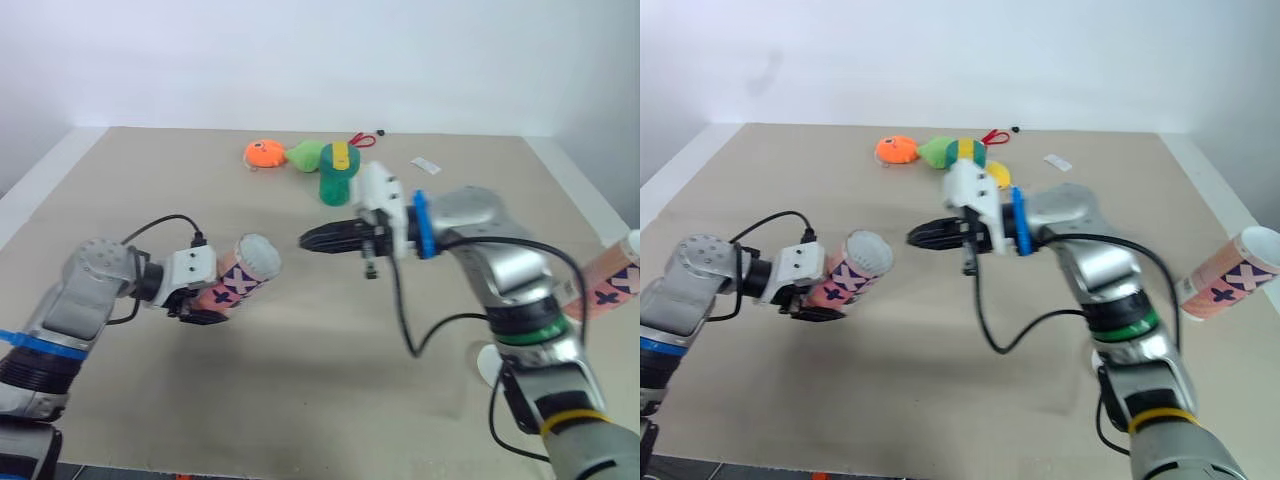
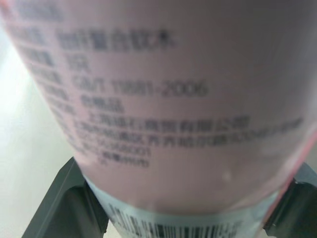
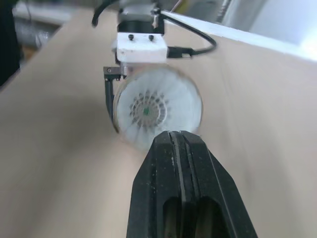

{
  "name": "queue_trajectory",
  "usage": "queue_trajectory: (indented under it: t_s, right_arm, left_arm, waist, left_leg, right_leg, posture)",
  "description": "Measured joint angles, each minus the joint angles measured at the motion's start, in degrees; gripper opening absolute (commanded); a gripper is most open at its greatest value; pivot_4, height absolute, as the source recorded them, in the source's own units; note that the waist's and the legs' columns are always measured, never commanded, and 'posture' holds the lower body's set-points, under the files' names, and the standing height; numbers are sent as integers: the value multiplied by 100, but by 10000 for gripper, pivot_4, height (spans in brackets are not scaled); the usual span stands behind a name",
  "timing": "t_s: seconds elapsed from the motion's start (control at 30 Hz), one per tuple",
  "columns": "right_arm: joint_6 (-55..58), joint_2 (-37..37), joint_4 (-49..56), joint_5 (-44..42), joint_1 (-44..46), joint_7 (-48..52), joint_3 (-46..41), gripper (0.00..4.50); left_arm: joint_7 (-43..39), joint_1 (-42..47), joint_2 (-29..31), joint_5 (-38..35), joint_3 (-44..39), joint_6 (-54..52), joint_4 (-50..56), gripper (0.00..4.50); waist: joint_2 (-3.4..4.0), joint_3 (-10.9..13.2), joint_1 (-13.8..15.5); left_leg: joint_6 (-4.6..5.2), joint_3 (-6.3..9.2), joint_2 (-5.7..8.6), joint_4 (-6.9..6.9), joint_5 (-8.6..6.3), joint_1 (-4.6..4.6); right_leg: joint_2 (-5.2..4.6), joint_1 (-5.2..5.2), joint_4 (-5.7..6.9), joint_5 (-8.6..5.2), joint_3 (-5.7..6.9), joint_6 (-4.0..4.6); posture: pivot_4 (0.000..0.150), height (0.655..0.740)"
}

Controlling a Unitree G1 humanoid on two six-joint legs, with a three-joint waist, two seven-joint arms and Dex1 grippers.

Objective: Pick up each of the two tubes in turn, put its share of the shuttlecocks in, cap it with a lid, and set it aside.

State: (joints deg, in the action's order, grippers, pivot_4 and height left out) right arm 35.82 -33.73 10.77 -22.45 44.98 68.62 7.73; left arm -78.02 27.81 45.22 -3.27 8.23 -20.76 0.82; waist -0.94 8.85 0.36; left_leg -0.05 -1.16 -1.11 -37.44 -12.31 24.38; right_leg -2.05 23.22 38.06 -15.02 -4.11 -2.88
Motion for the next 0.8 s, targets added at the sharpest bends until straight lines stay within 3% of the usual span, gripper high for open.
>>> queue_trajectory:
  t_s: [0.03,0.1,0.13,0.2,0.3,0.43,0.63,0.8]
  right_arm:
    - [255,-298,209,-225,-263,-1,-290,6519]
    - [644,-794,462,-531,-734,1,-724,12401]
    - [828,-1047,604,-680,-1032,2,-940,19086]
    - [1013,-1393,797,-861,-1530,0,-1282,26872]
    - [1204,-1849,999,-1055,-2407,-26,-1881,42876]
    - [1069,-2548,1030,-880,-3792,33,-2612,44654]
    - [411,-2849,697,-329,-4944,79,-3120,44654]
    - [18,-2866,356,-14,-5322,-55,-3169,44654]
  left_arm:
    - [35,-12,-191,-225,-8,-121,56,32297]
    - [117,-15,-391,-556,-31,-334,203,32297]
    - [178,-5,-476,-733,-100,-440,297,32297]
    - [346,54,-638,-972,-245,-577,434,32297]
    - [719,92,-988,-1335,-419,-726,595,32297]
    - [1477,-252,-1980,-1536,-373,-506,689,32297]
    - [2245,-813,-2712,-1045,57,705,108,32297]
    - [2670,-1011,-3050,-648,230,1767,-681,32297]
  waist:
    - [-17,10,9]
    - [-56,33,2]
    - [-65,38,-4]
    - [-66,39,-25]
    - [-58,41,-53]
    - [-58,43,-9]
    - [-63,46,-24]
    - [-61,44,-19]
  left_leg:
    - [0,5,3,-1,0,11]
    - [0,14,1,-5,-1,44]
    - [3,17,-1,-6,-2,58]
    - [8,18,-1,-3,-6,76]
    - [17,22,-3,0,-12,77]
    - [19,29,7,-11,-13,74]
    - [16,18,17,-15,-8,16]
    - [18,9,14,-15,17,8]
  right_leg:
    - [-1,5,-1,3,2,-10]
    - [3,33,-4,9,6,-17]
    - [3,45,-5,10,8,-17]
    - [5,65,-3,12,8,-14]
    - [19,66,-2,11,5,-11]
    - [16,52,-3,9,4,-24]
    - [16,-2,-12,13,-6,-35]
    - [18,-4,-16,20,-9,-46]
  posture:
    - [1500,7400]
    - [1500,7400]
    - [1500,7400]
    - [1500,7400]
    - [1500,7400]
    - [1500,7400]
    - [1500,7400]
    - [1500,7400]
